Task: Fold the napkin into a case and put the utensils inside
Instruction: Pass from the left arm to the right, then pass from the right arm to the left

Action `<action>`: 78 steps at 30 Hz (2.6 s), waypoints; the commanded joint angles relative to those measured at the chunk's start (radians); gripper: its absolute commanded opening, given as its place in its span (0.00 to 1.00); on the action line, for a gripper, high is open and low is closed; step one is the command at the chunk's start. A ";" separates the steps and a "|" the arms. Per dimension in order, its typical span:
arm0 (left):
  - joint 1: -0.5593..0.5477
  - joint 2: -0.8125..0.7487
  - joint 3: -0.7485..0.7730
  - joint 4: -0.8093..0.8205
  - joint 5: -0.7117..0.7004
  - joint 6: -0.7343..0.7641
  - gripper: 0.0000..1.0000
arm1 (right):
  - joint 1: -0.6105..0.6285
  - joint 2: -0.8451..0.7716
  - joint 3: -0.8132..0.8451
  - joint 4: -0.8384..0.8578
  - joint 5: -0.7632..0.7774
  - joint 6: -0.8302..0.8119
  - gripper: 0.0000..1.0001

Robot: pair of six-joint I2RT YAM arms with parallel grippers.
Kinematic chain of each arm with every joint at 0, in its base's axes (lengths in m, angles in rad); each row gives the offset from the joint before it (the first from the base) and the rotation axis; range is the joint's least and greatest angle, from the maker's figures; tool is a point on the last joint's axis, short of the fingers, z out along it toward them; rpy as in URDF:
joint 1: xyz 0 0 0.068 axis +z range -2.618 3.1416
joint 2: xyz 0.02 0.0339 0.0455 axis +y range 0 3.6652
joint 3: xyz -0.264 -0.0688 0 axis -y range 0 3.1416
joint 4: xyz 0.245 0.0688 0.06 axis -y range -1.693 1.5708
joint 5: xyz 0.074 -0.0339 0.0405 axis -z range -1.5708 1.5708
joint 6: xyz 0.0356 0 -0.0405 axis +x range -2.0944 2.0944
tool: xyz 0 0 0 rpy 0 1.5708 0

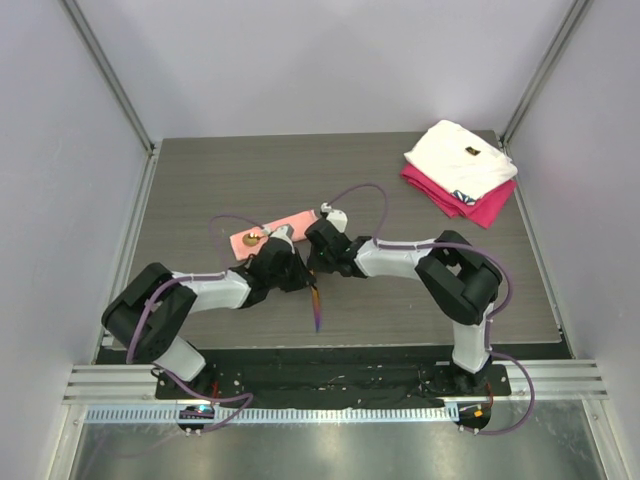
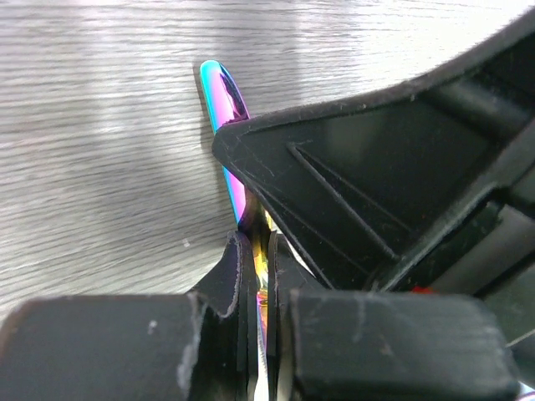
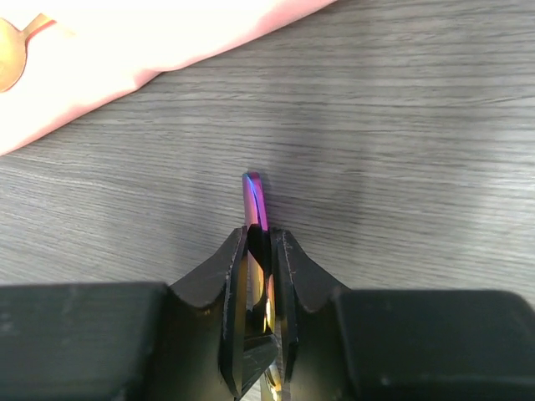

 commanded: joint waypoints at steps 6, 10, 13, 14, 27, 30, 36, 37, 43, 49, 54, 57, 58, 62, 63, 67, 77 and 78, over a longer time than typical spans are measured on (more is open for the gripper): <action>0.029 -0.044 -0.062 0.009 0.124 -0.001 0.00 | 0.111 0.162 0.010 -0.197 0.008 0.087 0.01; 0.035 -0.082 -0.044 -0.062 0.145 0.012 0.10 | 0.108 0.115 -0.037 -0.114 -0.029 0.117 0.01; 0.049 -0.161 -0.050 -0.118 0.139 0.015 0.34 | 0.105 0.057 -0.080 -0.036 -0.058 0.114 0.01; 0.055 -0.183 -0.053 -0.140 0.133 0.018 0.38 | 0.100 0.046 -0.087 -0.028 -0.059 0.116 0.01; 0.089 -0.329 -0.032 -0.395 0.108 0.144 0.64 | -0.027 -0.097 -0.205 0.194 -0.248 0.143 0.01; 0.081 -0.271 -0.026 -0.356 0.173 0.141 0.63 | -0.070 -0.129 -0.257 0.297 -0.309 0.165 0.01; 0.075 -0.193 0.016 -0.309 0.231 0.095 0.62 | -0.153 -0.138 -0.289 0.428 -0.411 0.157 0.01; 0.075 -0.196 0.017 -0.301 0.240 0.087 0.62 | -0.170 -0.143 -0.306 0.467 -0.421 0.162 0.01; 0.075 -0.277 0.011 -0.260 0.296 0.021 0.62 | -0.274 -0.177 -0.321 0.573 -0.518 0.169 0.01; 0.075 -0.360 0.004 -0.206 0.351 0.010 0.54 | -0.360 -0.250 -0.289 0.623 -0.593 0.195 0.01; 0.077 -0.360 0.005 -0.177 0.343 -0.016 0.59 | -0.411 -0.318 -0.248 0.592 -0.639 0.209 0.01; 0.075 -0.354 -0.001 -0.120 0.355 -0.050 0.61 | -0.424 -0.350 -0.223 0.569 -0.656 0.208 0.01; 0.074 -0.351 -0.002 -0.078 0.366 -0.066 0.62 | -0.423 -0.356 -0.222 0.569 -0.664 0.215 0.01; 0.074 -0.308 -0.007 0.085 0.460 -0.128 0.62 | -0.424 -0.378 -0.225 0.578 -0.673 0.225 0.01; 0.074 -0.303 -0.010 0.123 0.473 -0.143 0.62 | -0.426 -0.382 -0.225 0.581 -0.678 0.225 0.01; 0.048 -0.277 -0.007 0.199 0.478 -0.163 0.61 | -0.427 -0.396 -0.222 0.570 -0.690 0.225 0.01; 0.040 -0.265 0.007 0.178 0.521 -0.162 0.11 | -0.427 -0.444 -0.228 0.517 -0.691 0.180 0.01; 0.040 -0.274 0.013 0.155 0.523 -0.152 0.06 | -0.429 -0.451 -0.219 0.488 -0.691 0.154 0.01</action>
